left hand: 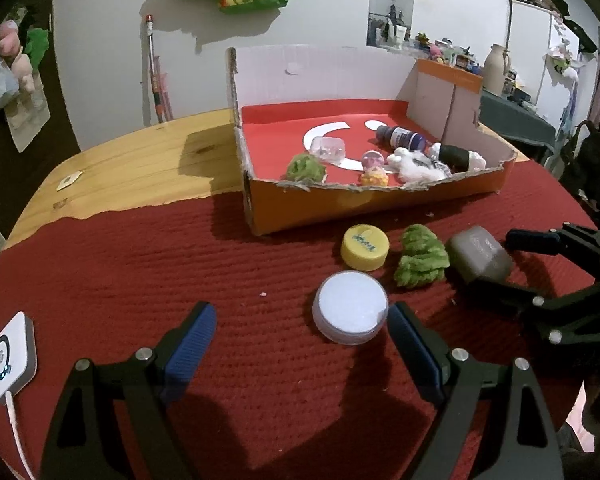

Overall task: Organize objects
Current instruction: 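Grasp the white round lid with the left tool while the right tool grips the grey eye shadow case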

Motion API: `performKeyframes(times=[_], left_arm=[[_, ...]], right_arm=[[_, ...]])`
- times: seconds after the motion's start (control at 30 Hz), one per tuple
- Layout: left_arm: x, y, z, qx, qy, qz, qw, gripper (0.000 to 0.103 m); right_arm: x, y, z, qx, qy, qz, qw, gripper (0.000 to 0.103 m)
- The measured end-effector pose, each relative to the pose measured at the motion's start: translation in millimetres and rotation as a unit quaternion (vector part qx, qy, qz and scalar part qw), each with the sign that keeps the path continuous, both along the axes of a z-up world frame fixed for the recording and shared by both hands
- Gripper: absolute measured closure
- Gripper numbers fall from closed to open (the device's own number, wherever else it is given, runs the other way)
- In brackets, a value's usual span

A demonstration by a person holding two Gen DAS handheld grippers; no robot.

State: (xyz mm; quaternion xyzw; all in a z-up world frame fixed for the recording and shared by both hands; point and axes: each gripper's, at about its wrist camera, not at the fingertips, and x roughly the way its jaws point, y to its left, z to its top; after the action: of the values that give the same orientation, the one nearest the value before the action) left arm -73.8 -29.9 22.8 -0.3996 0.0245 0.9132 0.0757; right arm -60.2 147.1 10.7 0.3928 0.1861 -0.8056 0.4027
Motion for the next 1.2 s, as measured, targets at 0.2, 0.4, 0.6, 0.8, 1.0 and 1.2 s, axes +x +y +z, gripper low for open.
performKeyframes(times=[0.2,0.4,0.6,0.8,1.0,1.2], left_arm=[[-3,2,-2,0.008,-0.006,-0.014,0.9998,0.017],[-3,3,-3,0.015,-0.011,-0.021,0.9996,0.020],[-2,4,-3,0.021,-0.009,-0.031,0.9993,0.033],[1,10,-2,0.035,-0.002,-0.061,0.9975,0.061],[6,16,3,0.035,0.006,-0.072,0.9968,0.061],[6,17,8,0.036,0.011,-0.069,0.9969,0.061]], right_arm=[[-13,14,2,-0.013,-0.023,-0.005,1.000,0.017],[-11,4,3,-0.007,-0.016,0.014,1.000,0.017],[-9,-6,1,0.009,0.013,0.023,1.000,0.018],[-4,-15,-1,0.009,0.022,0.054,0.998,0.054],[0,-11,2,-0.006,0.019,0.064,0.998,0.054],[0,-4,7,-0.014,0.017,0.061,0.998,0.054]])
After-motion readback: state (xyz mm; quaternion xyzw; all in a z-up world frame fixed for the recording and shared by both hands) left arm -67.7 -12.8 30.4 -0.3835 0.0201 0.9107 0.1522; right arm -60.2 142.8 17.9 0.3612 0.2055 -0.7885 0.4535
